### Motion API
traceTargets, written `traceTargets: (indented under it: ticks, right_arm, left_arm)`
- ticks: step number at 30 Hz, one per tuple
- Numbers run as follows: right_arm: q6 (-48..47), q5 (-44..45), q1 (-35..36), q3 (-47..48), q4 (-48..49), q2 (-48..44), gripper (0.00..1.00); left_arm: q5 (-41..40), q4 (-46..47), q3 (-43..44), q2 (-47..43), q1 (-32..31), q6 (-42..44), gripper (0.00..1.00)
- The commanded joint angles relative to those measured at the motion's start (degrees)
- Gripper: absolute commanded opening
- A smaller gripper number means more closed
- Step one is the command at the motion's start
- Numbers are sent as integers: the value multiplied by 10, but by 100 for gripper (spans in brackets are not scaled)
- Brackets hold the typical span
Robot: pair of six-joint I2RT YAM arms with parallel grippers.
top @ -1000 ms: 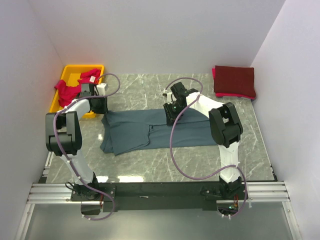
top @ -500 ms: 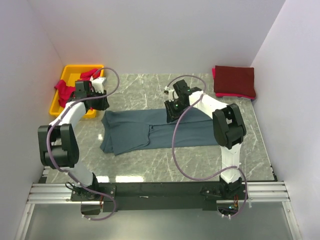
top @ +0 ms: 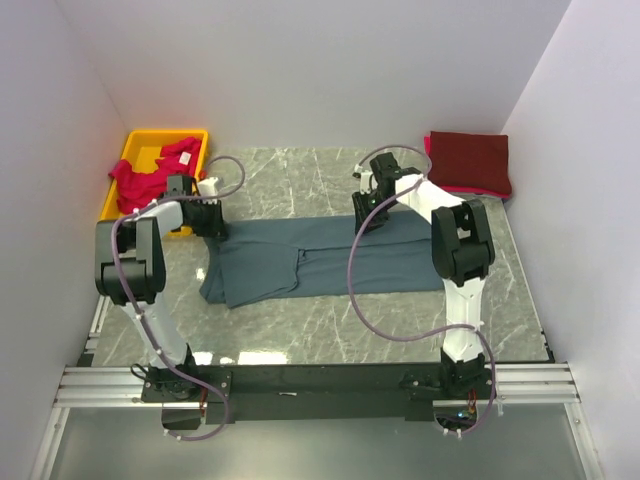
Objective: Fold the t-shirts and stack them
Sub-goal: Fold the tshirt
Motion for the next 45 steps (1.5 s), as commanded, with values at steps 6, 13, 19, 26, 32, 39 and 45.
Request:
traceTargets:
  ticks: [6, 13, 19, 26, 32, 39, 45]
  right_arm:
    - [-29, 12, -17, 58, -19, 28, 37]
    - [-25, -93, -15, 21, -35, -93, 48]
    - [-58, -67, -17, -40, -68, -180, 48]
    - [-71, -56, -53, -119, -92, -229, 48]
    - [-71, -77, -69, -138, -100, -228, 47]
    - [-73, -81, -75, -141, -104, -221, 46]
    - [-79, -85, -84, -142, -111, -215, 45]
  left_arm:
    - [49, -34, 49, 13, 26, 35, 37]
    - [198, -164, -69, -262, 29, 304, 64]
    - [172, -353, -181, -407, 26, 627, 56]
    - [100, -315, -311, -481, -9, 807, 47]
    - [74, -197, -383, -491, -39, 855, 43]
    - [58, -131, -379, -431, -68, 839, 40]
    - [39, -139, -374, -399, -68, 864, 34]
